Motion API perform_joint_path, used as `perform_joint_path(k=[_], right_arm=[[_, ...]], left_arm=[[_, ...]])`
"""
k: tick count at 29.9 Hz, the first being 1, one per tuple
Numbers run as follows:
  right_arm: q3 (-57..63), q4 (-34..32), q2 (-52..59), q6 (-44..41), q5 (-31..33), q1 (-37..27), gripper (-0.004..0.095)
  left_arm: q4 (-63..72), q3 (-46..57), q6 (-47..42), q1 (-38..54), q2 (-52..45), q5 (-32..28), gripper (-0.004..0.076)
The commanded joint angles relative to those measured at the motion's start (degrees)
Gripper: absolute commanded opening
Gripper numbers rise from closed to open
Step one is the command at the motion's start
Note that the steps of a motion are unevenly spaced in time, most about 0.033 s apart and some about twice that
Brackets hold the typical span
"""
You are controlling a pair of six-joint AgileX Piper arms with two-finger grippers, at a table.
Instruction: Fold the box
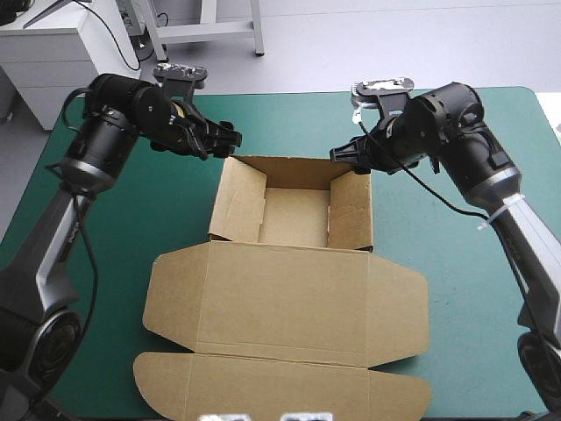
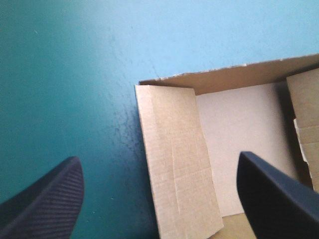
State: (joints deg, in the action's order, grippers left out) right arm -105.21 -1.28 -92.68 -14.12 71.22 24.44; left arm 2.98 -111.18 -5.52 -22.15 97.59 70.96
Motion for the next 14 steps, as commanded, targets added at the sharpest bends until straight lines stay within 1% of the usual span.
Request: perform_joint_path(k=[1, 2, 4, 7, 9, 10, 14], right_arm=[[-1.78, 0.32, 5.22, -0.11, 0.45, -0.07, 0.0512], [-1.66, -0.15, 5.56, -0.11, 0.45, -0.07, 0.0513], [-1.66, -1.82, 6.18, -0.17, 0.45, -0.07, 0.0512], [-1.1, -3.51, 6.19, -2.28, 0.45, -0.07, 0.0513], [-0.34, -3.96, 5.62, -3.13, 0.45, -0.07, 0.0513], [0.23, -3.96, 5.44, -3.43, 0.45, -0.07, 0.0513], [3.18, -3.96, 3.06, -4.21, 0.45, -0.07, 0.0512]], left_arm=[[-2.06, -1.81, -0.07, -0.15, -7.9, 2.76, 0.0535], [-2.98, -1.81, -0.07, -0.15, -9.23, 2.76, 0.0507], [-3.45, -1.68, 1.32, -0.15, -12.77, 2.76, 0.041], [-3.59, -0.2, 2.91, -0.15, -17.64, 2.76, 0.02], [-2.98, 2.5, 4.39, -0.15, -21.05, 2.76, 0.0021], [-2.42, 4.07, 4.96, -0.15, -22.79, 2.76, -0.0005], [-2.98, 15.09, 6.05, -0.15, -29.27, 2.27, -0.0008]])
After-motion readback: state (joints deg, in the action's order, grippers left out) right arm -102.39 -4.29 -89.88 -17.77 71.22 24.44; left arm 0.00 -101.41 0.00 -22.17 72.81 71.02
